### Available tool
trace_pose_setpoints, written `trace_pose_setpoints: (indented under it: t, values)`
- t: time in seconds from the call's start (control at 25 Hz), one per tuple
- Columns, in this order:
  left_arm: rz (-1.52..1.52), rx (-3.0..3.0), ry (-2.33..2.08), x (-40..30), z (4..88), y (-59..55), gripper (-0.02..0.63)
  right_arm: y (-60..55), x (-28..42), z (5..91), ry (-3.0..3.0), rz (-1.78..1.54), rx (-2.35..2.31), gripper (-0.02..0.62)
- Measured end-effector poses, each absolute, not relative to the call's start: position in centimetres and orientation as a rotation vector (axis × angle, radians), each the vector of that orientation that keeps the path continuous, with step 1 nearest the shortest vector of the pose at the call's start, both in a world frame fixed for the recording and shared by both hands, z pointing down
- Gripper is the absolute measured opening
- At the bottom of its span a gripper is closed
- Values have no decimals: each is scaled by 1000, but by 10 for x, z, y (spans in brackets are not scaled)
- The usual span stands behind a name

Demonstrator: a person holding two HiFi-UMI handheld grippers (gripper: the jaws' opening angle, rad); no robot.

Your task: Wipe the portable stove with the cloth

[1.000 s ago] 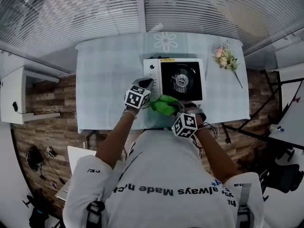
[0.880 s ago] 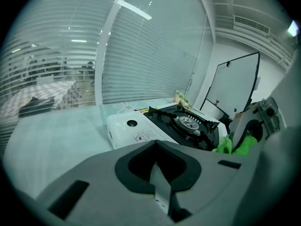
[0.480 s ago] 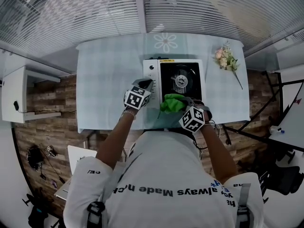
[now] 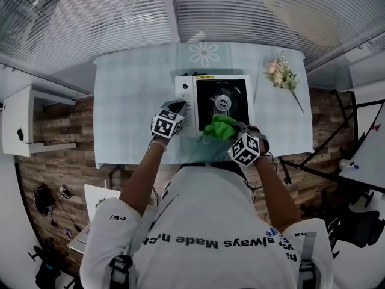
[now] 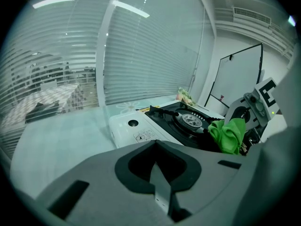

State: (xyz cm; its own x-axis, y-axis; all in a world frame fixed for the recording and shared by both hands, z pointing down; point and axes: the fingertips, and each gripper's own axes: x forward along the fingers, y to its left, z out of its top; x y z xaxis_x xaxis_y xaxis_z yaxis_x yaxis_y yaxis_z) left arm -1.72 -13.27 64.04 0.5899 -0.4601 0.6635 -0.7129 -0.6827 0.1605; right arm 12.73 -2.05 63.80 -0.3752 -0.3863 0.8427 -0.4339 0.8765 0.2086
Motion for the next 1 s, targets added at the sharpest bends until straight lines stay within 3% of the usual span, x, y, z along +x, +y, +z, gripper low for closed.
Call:
trace_pose_setpoints:
  t: [0.56, 1.0]
  values:
    - [853, 2388, -995, -18, 641, -134, 11, -56, 220, 603, -1907, 6, 826, 26]
    - [847, 2382, -998, -19, 641, -135, 11, -64, 223, 637, -1873, 56, 796, 26]
